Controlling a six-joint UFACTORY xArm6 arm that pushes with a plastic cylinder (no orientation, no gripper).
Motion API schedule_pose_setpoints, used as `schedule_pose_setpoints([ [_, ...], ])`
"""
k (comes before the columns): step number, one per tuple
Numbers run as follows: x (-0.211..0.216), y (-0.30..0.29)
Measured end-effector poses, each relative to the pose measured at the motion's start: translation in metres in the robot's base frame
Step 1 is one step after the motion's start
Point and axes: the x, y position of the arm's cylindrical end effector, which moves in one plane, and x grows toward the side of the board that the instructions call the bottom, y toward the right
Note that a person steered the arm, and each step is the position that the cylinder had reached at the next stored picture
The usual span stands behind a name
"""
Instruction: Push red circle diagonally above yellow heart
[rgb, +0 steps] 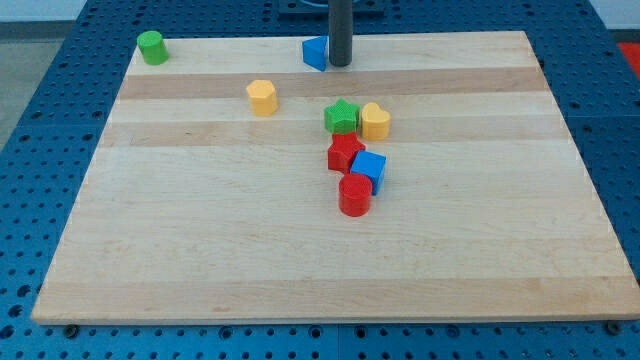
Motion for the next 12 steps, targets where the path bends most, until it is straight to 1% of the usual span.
schedule_pose_setpoints([
  [1, 0.037, 0.0],
  [2, 0.057, 0.004],
  [3, 0.057, 0.004],
  [4, 0.069, 0.004],
  [5, 0.103, 0.046],
  [6, 0.131, 0.105],
  [7, 0.178, 0.147],
  [8, 0.253, 0.151],
  [9, 0.295, 0.084],
  [10, 0.297, -0.001],
  [11, 0.283, -0.06],
  [12, 0.256, -0.045],
])
